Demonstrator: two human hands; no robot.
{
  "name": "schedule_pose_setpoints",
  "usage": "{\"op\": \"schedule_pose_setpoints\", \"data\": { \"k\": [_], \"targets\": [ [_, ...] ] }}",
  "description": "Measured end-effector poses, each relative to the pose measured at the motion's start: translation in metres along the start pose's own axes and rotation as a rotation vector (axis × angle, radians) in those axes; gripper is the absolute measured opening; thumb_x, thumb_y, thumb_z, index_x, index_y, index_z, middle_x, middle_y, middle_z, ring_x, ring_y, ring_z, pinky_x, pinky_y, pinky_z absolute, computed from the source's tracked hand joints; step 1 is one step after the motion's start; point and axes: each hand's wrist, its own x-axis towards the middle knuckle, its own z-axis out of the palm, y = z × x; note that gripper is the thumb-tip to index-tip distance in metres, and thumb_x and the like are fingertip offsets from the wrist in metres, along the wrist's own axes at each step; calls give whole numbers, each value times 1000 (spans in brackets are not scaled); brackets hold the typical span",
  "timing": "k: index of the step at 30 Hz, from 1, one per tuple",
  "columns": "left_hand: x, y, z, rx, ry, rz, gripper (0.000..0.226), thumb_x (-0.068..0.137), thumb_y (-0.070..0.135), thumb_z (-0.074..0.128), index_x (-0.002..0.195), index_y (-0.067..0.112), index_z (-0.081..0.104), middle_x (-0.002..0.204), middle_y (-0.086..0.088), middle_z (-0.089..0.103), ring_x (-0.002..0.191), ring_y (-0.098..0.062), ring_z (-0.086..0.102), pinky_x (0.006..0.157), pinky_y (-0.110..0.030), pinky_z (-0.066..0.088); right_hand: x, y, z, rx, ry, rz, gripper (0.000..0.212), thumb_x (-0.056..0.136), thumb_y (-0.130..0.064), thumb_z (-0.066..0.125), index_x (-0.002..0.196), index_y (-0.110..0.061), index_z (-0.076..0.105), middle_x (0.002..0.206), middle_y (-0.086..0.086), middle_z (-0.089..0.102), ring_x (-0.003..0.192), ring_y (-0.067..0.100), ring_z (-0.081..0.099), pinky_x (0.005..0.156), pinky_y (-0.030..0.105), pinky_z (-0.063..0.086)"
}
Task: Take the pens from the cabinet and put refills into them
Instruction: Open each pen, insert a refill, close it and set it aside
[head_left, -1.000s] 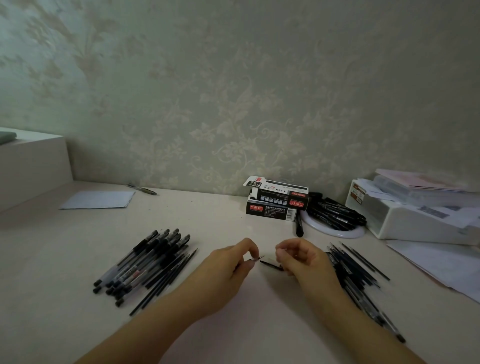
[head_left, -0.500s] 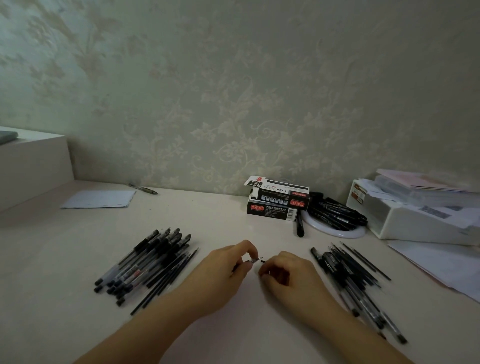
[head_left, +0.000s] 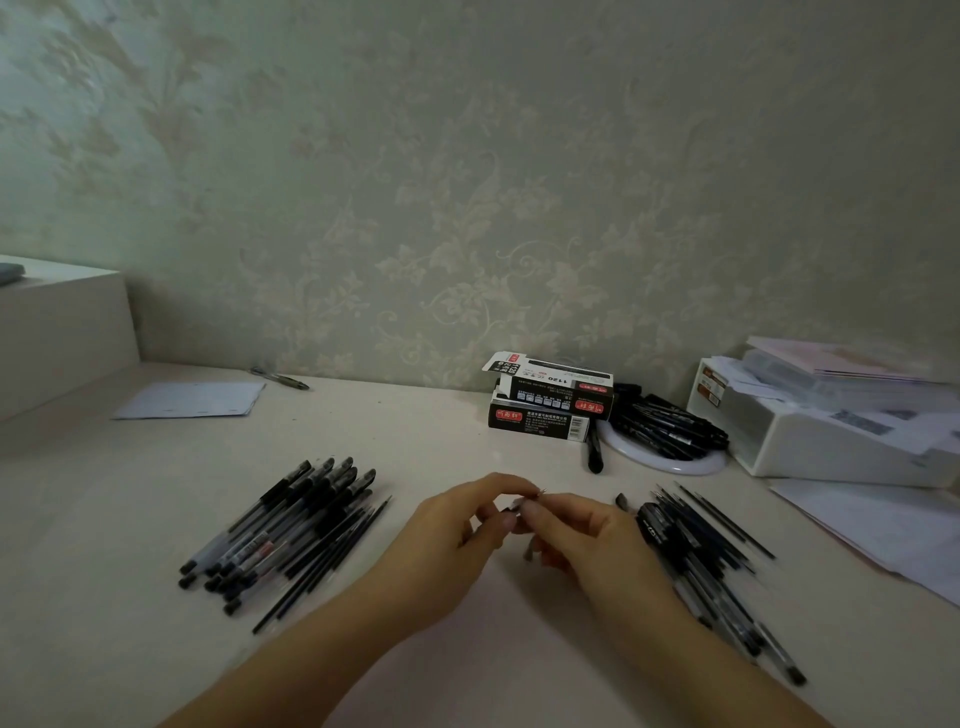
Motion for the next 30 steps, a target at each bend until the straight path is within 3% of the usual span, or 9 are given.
{"op": "schedule_pose_setpoints", "data": {
  "k": [5,9,12,14,17,19,21,25,30],
  "targets": [
    [0,2,1,24,1,41,39,97,18,51,121,49,57,82,32,57,65,7,53,61,-5,38,3,5,0,236,18,122,13,89,-19,67,96,-15,77,97,9,76,84,16,69,72,23,53],
    [-1,-2,1,107,-16,16,36,98,27,48,128,47,48,77,18,55,62,4,51,60,-7,38,12,2,-8,409,188,80,13,99,-14,52,100,-7,64,97,10,76,88,21,72,73,27,55],
    [-1,-5,0,167,-22,-17,32,99,31,46,128,45,47,80,16,55,67,6,51,62,-8,39,18,-3,-25,374,350,-26,14,100,-16,49,101,-10,61,88,1,76,83,15,72,70,25,55],
    [-2,-7,-2,211,-19,-29,29,99,33,45,126,43,48,82,17,55,71,9,50,63,-7,38,20,-4,-38,196,423,-101,12,99,-21,52,102,-17,63,81,-7,74,74,7,69,68,23,53],
    [-3,-9,-4,274,-8,-36,26,99,34,44,124,41,50,85,20,54,78,14,49,65,-4,37,23,0,-57,-394,472,-216,6,93,-24,63,92,-28,67,75,-14,69,67,2,64,62,16,45],
    [-3,-9,-5,295,0,-32,26,99,34,44,123,39,51,85,22,53,80,15,49,66,-3,37,23,3,-69,-699,511,-281,7,91,-18,66,88,-24,70,81,-13,65,68,3,60,61,15,42],
    [-2,-9,-5,309,9,-26,25,99,34,44,123,38,52,84,22,51,79,16,48,65,-3,37,23,7,-80,-891,539,-272,9,92,-15,64,87,-16,72,85,-4,64,70,5,56,63,23,45],
    [-2,-10,-6,338,26,-20,24,99,34,44,121,37,53,87,21,51,77,12,50,66,-4,38,24,13,-94,-1111,546,-113,22,95,-15,58,78,-10,72,72,5,65,64,15,57,64,39,54],
    [-2,-13,-5,365,24,-32,24,99,33,45,119,36,57,96,21,53,78,8,50,67,-3,37,26,17,-96,-1156,532,-40,21,95,-14,59,80,-7,71,71,8,66,65,19,59,66,41,55]
  ]
}}
